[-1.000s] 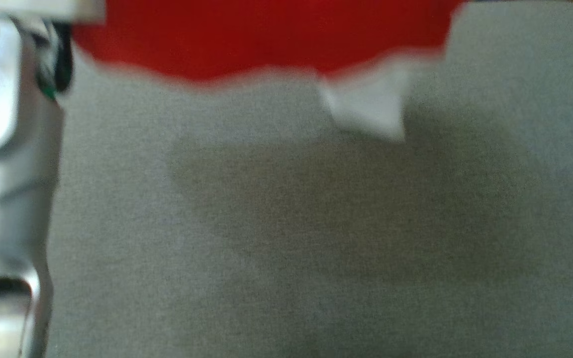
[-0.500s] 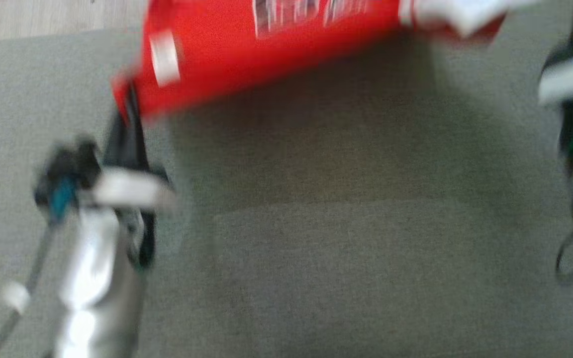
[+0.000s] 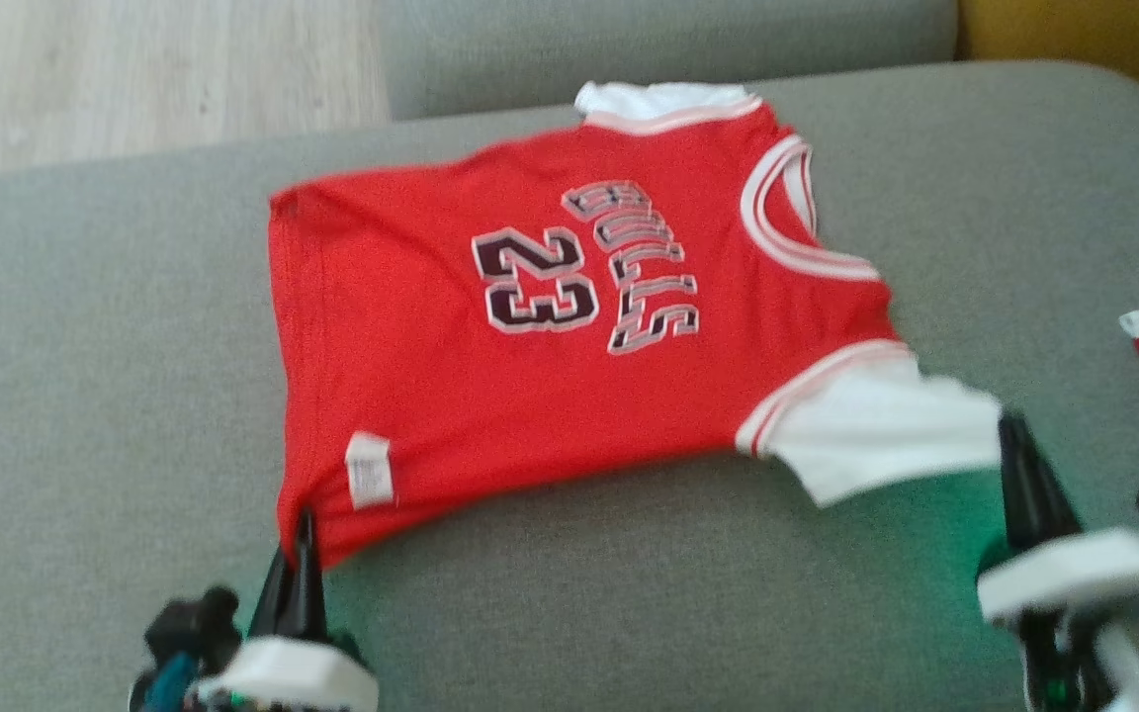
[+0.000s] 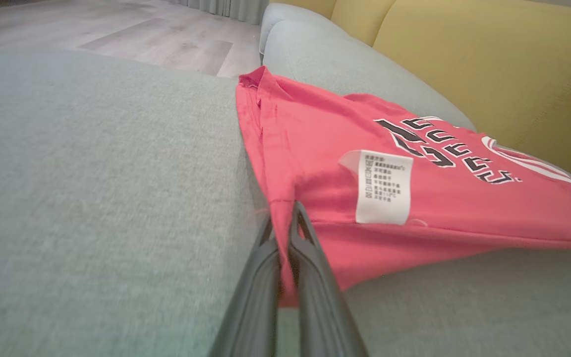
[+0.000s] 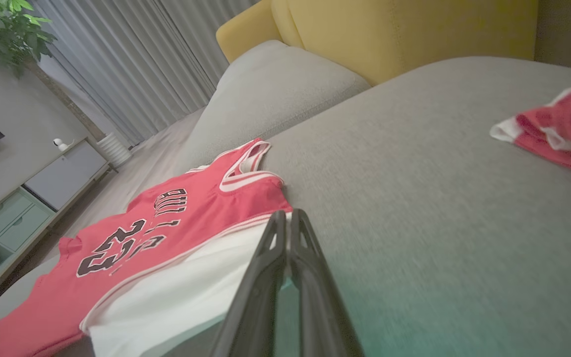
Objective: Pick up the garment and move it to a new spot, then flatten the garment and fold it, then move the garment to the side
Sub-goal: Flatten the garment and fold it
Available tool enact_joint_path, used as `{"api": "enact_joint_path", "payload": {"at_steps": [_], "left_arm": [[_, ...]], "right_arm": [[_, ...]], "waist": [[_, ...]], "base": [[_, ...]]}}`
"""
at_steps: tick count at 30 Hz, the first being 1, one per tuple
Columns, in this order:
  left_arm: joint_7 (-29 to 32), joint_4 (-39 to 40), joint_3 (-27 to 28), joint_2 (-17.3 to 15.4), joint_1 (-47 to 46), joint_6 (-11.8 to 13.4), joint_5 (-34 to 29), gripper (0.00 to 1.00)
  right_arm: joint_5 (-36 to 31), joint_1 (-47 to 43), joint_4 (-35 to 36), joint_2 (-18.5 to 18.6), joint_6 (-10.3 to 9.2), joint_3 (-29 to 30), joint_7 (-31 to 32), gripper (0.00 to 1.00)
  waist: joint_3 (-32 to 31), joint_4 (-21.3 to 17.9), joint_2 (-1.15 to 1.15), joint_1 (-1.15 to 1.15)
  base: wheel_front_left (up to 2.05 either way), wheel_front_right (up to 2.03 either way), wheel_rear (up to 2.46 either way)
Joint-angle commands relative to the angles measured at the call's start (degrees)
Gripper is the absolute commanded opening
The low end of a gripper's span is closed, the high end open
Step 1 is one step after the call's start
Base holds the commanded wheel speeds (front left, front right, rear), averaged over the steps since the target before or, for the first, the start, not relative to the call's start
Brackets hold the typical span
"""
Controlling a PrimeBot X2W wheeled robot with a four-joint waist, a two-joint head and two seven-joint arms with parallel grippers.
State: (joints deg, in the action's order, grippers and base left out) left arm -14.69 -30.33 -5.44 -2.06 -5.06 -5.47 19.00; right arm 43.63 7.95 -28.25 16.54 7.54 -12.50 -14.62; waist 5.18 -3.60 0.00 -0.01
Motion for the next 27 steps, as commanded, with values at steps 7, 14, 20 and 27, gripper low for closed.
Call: {"api": "enact_joint_path", "payload": {"at_steps": [7,14,20,27], "left_arm": [[-0.3,3.94,1.64,-0.83,6.9,1.27,2.57,0.0],[-0.3,8.65,1.98,-0.82,8.35,0.83,2.39,0.0],[-0.3,8.73,1.95,-0.82,3.86,1.04,3.2,0.0],[-0.3,4.65,-0.06,-0.82,-3.65,1.83,3.26,0.0]], "right_arm": [[0.84,-9.87,3.63,1.42,-0.05,-1.13,-0.38,0.0],[1.73,-11.7,8.06,1.04,-0.05,1.78,-0.38,0.0],[1.3,-4.21,9.31,-0.44,-0.05,1.54,0.99,0.0],[1.59,7.4,5.54,-1.35,-0.05,-0.42,5.37,0.0]], "waist": [[-3.84,-0.36,0.0,0.01],[-3.66,0.01,0.0,0.01],[-2.41,0.85,0.0,0.01],[0.47,1.81,0.0,0.01]], "base": [[0.0,0.0,0.0],[0.0,0.0,0.0],[0.0,0.0,0.0],[0.0,0.0,0.0]]}}
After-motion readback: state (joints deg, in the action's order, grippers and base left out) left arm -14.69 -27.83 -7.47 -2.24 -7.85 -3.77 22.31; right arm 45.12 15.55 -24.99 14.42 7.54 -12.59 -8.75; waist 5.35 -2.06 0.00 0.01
